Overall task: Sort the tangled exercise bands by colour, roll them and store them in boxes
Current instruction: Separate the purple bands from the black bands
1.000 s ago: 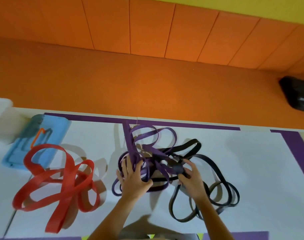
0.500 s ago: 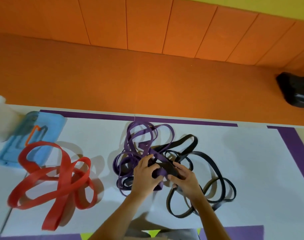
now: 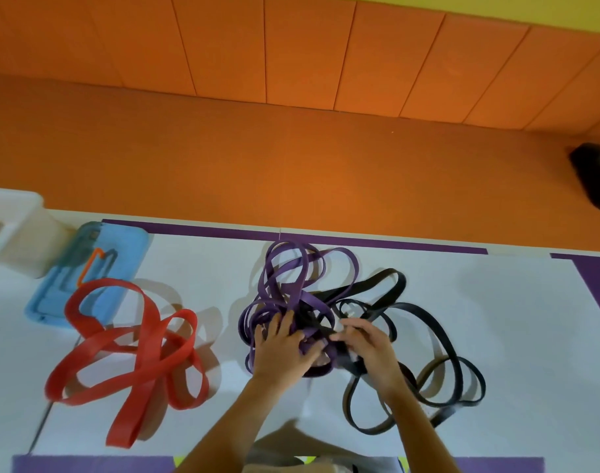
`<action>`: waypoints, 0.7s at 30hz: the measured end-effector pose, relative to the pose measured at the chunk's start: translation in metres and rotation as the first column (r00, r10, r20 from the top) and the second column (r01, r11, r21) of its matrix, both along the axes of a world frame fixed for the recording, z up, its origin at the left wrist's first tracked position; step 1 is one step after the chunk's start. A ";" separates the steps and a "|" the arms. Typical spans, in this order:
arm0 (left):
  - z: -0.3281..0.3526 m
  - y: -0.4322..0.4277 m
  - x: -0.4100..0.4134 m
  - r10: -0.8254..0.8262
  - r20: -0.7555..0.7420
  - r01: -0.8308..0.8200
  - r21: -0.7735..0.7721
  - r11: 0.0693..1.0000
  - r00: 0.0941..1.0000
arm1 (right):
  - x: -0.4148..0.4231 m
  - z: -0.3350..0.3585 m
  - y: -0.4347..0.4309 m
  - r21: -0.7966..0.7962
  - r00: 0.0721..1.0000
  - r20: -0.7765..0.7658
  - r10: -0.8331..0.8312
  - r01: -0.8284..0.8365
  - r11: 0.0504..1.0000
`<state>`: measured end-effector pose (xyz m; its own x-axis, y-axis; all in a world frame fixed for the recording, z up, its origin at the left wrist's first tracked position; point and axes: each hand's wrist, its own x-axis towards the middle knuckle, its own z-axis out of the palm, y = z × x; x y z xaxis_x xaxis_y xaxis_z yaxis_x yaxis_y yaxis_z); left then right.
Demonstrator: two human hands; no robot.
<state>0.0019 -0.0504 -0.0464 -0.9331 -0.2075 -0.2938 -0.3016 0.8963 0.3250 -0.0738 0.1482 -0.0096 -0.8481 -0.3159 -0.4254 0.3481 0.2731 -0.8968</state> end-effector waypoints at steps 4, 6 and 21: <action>0.001 -0.008 0.000 0.184 0.031 -0.182 -0.065 0.981 0.982 | 0.006 -0.025 -0.013 0.173 0.990 -0.068 0.127 -0.114 0.978; 0.001 -0.010 0.000 0.212 0.038 -0.211 -0.033 0.977 0.976 | 0.004 -0.030 -0.013 0.252 0.995 -0.023 0.098 -0.089 0.964; -0.003 -0.040 -0.027 0.647 0.106 -0.654 0.060 0.754 0.755 | -0.068 -0.071 -0.057 0.554 0.887 -0.010 0.462 -0.380 0.741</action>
